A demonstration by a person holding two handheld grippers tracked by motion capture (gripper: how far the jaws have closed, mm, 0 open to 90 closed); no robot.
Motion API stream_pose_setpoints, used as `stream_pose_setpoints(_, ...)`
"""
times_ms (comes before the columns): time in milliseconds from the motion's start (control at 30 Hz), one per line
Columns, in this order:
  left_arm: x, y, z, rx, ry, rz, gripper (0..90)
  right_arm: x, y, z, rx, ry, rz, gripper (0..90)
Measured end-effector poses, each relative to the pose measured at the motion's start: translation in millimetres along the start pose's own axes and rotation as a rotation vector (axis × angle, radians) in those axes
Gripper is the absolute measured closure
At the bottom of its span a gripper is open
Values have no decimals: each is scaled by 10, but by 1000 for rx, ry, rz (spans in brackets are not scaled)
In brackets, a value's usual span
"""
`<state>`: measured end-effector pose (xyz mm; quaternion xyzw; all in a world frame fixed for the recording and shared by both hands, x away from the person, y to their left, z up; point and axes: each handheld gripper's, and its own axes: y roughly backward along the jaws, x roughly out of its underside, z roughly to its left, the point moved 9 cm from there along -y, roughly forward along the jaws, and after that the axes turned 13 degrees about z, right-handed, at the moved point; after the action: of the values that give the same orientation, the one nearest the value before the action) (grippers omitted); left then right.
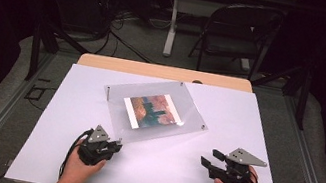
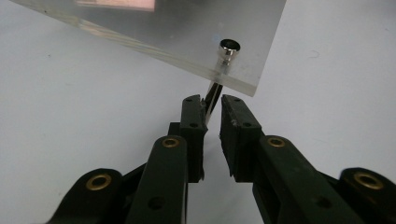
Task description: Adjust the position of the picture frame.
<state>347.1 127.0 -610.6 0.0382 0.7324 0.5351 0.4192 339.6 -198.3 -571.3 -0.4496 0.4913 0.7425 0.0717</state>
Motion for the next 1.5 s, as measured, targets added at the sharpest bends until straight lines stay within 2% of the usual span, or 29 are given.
stream_pose_setpoints(633, -20, -35, 30, 18, -4, -7, 812, 13, -13, 1, -20, -19, 5, 441)
stream_pose_setpoints(900, -43, -15, -4, 26, -11, -4, 822, 15, -14, -7, -26, -28, 5, 441)
stream_pose_setpoints(1033, -106, -40, -144, 66, -34, -6, 825, 11, -11, -11, -24, -28, 1, 441)
stream_pose_setpoints(1067, -128, -50, -185, 70, -50, -5, 825, 11, -11, -11, -24, -28, 1, 441)
stream_pose_setpoints(1100, -183, -69, -282, 101, -59, -8, 825, 12, -9, -13, -24, -29, 2, 441)
stream_pose_setpoints(1133, -183, -69, -282, 101, -59, -8, 825, 12, -9, -13, -24, -29, 2, 441)
stream_pose_setpoints(1167, -250, -83, -368, 131, -59, -21, 825, 9, -6, -19, -23, -27, -3, 440)
stream_pose_setpoints(1233, -323, -94, -454, 164, -51, -38, 829, 13, -1, -24, -22, -31, -1, 441)
stream_pose_setpoints(1300, -354, -101, -495, 177, -57, -41, 829, 15, 1, -26, -23, -33, 0, 440)
stream_pose_setpoints(1500, -462, -232, -809, 211, -110, -32, 835, 15, 6, -30, -28, -37, -5, 440)
